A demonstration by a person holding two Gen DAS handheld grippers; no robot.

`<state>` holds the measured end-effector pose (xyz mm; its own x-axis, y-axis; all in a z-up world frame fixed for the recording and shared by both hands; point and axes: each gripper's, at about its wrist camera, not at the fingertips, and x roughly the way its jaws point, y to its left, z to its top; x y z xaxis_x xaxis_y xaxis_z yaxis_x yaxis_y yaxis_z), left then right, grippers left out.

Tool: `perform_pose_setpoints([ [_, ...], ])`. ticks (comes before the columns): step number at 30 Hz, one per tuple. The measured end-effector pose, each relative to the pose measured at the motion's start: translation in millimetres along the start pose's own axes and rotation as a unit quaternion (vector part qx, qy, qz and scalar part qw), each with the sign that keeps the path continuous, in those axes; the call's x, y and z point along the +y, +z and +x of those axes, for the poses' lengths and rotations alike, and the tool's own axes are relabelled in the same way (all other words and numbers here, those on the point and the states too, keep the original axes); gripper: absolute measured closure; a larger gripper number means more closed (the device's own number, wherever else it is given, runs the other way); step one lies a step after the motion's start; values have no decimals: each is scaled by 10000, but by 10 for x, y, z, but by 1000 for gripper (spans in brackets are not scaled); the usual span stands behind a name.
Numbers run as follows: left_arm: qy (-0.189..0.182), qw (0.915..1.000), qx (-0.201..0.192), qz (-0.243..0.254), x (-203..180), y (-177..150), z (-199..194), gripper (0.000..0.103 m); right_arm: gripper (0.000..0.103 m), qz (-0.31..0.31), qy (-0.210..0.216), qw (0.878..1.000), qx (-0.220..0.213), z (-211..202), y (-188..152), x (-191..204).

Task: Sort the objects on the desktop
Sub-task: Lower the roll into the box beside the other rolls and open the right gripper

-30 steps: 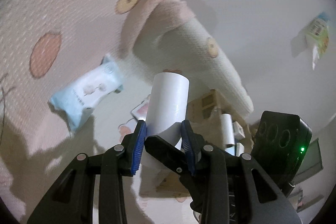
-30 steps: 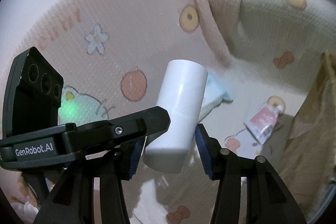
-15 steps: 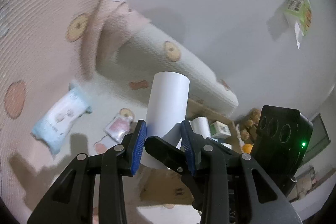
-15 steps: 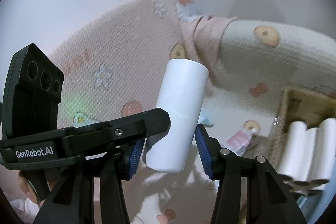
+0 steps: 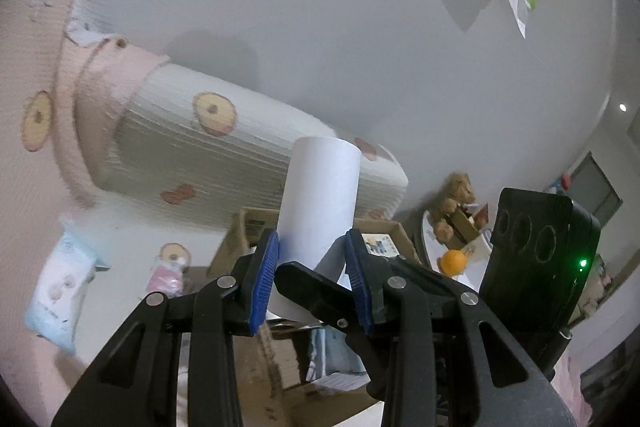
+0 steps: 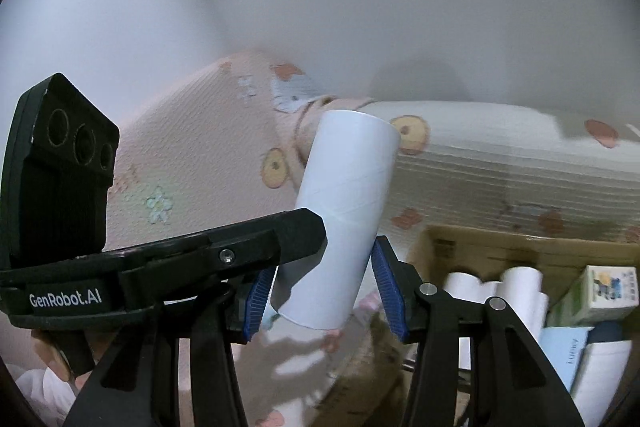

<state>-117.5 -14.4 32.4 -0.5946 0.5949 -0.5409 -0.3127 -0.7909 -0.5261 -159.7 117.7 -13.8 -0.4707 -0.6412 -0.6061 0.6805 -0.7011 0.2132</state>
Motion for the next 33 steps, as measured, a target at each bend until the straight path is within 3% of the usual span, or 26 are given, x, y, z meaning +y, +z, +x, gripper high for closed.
perform_pose_setpoints([
  [4,37,9993,377,-44,-38,-4,236,65,56,208,-29,9992,335,47,-29,-221],
  [10,-114,9969,759,-191,-51,38,517,65,56,336,-246,9979,492,51,-15,-419],
  [16,-378,9862,1412,-779,120,-38,874,66,56,451,-552,9923,1014,154,-159,-551],
  [24,-296,9748,1851,-1208,247,-109,1209,67,56,750,-521,9859,1405,310,-282,-822],
  [27,-212,9732,1926,-1239,236,-91,1275,72,56,768,-549,9844,1482,359,-295,-879],
  [28,-141,9732,1935,-1237,242,-83,1298,85,56,733,-595,9840,1508,359,-292,-880],
  [29,-24,9724,1978,-1239,253,-78,1334,90,56,744,-624,9834,1530,381,-294,-909],
  [33,-125,9672,2145,-1354,282,-85,1480,91,58,888,-298,9805,1728,496,-299,-990],
])
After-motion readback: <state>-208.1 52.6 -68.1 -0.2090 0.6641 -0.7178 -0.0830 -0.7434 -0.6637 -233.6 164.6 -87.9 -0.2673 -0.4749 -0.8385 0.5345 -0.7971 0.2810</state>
